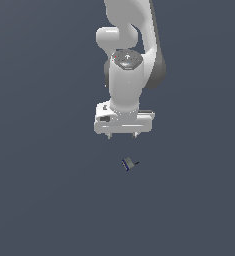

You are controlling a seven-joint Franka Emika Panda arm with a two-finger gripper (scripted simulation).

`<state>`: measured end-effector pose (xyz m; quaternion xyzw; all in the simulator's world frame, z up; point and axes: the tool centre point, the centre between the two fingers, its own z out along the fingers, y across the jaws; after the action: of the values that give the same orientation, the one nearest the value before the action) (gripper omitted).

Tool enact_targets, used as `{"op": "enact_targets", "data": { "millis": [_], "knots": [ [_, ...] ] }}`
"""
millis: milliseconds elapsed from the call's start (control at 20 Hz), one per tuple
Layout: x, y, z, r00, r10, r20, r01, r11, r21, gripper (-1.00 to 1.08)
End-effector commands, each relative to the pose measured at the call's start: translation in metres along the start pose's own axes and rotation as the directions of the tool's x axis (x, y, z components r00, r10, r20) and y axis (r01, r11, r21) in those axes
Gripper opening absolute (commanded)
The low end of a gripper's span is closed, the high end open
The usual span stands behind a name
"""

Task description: Pick up the object and move it to a goal position.

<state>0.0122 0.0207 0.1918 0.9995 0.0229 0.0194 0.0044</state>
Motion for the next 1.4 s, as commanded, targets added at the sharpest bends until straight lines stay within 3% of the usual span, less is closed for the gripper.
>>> {"op": "enact_targets", "data": {
  "millis": [0,500,800,1350],
  "knots": [
    [0.0,0.0,0.0,1.0,0.0,0.0,0.0,1.0,0.0,1.0],
    [-0.008,-0.018,0.01,0.999,0.01,0.037,-0.011,0.999,0.031,1.0],
    [-0.008,-0.018,0.01,0.999,0.015,0.037,-0.016,0.999,0.03,1.0],
    [-0.002,-0.022,0.024,0.988,0.148,0.044,-0.149,0.988,0.03,1.0]
  ]
}}
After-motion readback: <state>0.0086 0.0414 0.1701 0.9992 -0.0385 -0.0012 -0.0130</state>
